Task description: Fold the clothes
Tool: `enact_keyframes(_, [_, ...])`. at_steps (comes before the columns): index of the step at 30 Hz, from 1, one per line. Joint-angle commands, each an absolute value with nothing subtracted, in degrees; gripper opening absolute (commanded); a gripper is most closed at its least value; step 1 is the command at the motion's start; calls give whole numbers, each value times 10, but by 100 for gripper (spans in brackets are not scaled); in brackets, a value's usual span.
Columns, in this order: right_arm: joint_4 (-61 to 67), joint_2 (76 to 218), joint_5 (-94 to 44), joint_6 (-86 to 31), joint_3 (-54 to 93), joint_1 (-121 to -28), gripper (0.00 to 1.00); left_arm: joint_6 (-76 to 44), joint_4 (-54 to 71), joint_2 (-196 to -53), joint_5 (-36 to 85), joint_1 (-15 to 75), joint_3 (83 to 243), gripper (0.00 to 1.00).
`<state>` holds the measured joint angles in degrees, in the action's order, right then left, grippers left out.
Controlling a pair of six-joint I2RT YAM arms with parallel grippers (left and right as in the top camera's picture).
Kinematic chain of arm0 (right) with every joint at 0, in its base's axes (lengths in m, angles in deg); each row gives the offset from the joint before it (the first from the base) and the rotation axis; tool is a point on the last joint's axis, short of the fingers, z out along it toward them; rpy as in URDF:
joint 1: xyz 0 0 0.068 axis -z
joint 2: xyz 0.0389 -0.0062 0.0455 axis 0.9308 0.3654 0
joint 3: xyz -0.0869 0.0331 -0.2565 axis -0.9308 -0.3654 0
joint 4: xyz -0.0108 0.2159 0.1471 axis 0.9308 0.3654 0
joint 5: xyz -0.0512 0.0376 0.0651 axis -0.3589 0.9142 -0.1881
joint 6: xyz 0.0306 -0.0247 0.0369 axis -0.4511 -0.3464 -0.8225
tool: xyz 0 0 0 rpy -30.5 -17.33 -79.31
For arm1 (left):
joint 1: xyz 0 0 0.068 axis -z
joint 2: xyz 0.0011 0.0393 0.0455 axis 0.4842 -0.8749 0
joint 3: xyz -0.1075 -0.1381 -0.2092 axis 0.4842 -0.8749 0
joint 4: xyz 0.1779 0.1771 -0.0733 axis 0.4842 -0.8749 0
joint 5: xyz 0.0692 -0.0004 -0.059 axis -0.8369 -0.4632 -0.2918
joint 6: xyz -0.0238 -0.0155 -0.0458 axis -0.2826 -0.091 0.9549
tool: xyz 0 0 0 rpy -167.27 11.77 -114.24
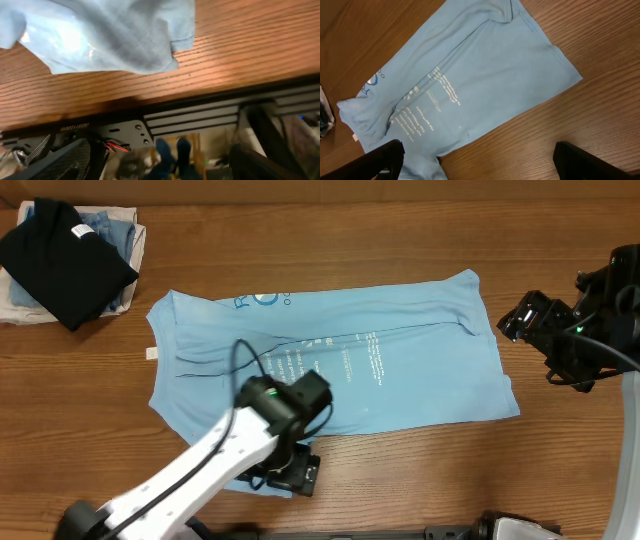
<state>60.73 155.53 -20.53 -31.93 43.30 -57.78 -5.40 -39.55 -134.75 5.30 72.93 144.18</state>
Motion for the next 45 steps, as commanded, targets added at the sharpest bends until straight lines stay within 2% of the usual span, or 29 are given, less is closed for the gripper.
enact_keyframes(1, [604, 1547, -212, -317, 432, -578, 100, -10, -392, -1407, 17, 741, 1434, 91])
enact_keyframes(11, [606, 1547, -242, -317, 432, -578, 100, -14, -350, -1529, -9, 740, 1434, 85])
enact_keyframes(18, [606, 1547, -242, -317, 432, -578, 100, -27, -321, -1538, -9, 740, 1423, 82])
enact_keyframes(25, [606, 1547, -241, -317, 432, -578, 100, -32, -260, -1538, -2, 738, 1352, 72])
enact_keyframes(32, [605, 1547, -241, -318, 432, -578, 100, -33, -239, -1538, -4, 738, 1335, 69])
enact_keyframes(41, [604, 1547, -241, -318, 432, -578, 100, -41, -227, -1538, -10, 738, 1335, 47])
enact_keyframes(42, [604, 1547, -241, -318, 432, -578, 100, -41, -227, -1538, -10, 738, 1335, 41])
enact_keyframes(44, [603, 1547, -241, -318, 432, -578, 100, -41, -228, -1538, -10, 738, 1336, 20])
enact_keyframes(45, [603, 1547, -241, -318, 432, -578, 100, -41, -230, -1538, -10, 738, 1337, 13])
